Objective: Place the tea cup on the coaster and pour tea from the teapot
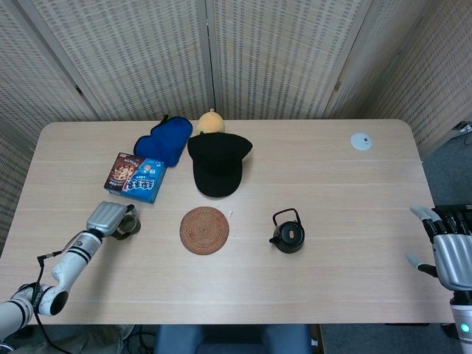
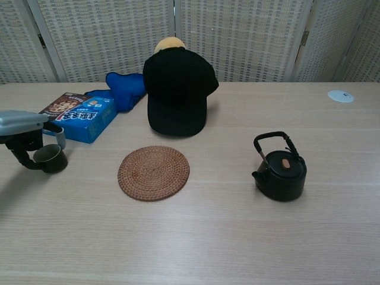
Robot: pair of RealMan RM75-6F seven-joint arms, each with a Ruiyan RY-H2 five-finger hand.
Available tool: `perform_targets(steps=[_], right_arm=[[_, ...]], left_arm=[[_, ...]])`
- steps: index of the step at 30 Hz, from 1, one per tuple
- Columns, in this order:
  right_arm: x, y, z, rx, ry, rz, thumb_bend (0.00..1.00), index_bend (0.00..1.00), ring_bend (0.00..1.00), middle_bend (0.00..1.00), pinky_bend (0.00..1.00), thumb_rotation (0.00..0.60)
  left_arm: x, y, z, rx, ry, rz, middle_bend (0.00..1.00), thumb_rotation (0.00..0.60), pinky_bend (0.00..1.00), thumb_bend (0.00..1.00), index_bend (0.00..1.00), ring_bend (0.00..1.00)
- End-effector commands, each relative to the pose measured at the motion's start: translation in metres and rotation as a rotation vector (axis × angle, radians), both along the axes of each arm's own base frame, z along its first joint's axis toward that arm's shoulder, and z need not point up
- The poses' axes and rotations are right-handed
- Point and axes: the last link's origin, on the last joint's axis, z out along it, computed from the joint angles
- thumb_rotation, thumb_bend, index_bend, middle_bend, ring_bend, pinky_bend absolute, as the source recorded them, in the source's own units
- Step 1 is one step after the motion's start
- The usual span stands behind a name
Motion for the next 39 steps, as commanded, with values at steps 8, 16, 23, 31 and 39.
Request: perform_targets(steps=[8,16,23,31,39], right_arm=[[0.001,0.001,0.0,-0.002,-0.001,0.003,0.06,0.18,0.15,0.22,0.1,0.6],[0.0,0.003,0.002,0.001,0.004,-0.002,0.06,0.18,0.14,0.22,0.1,0.6],[-0.001,0.007,0.004,-0.008,0.006,-0.006,0.06,0.18,0.15,0.22,0.1,0.6],[-0.003,0.01,0.007,-0.014,0.01,-0.014,0.06,0.18,0.15,0.22,0.1,0.6],[-0.005,0.014,0.01,-0.021,0.012,-0.025,0.06,0.18,0.15,0.22,0.1,0.6]], left_arm=[[0.039,-0.004,0.002,-0.038,-0.048,-0.107,0.93,0.6,0.91,0.26,0.46,0.92],[0.091,-0.007,-0.009,-0.104,-0.074,-0.233,0.93,0.6,0.91,0.26,0.46,0.92],[0.126,-0.003,-0.028,-0.151,-0.077,-0.305,0.93,0.6,0.91,0.26,0.46,0.92],[0.156,-0.001,-0.054,-0.203,-0.072,-0.362,0.93,0.6,0.91,0.26,0.47,0.92],[0.167,0.007,-0.073,-0.217,-0.049,-0.368,0.93,0.6,0.91,0.26,0.47,0.92]])
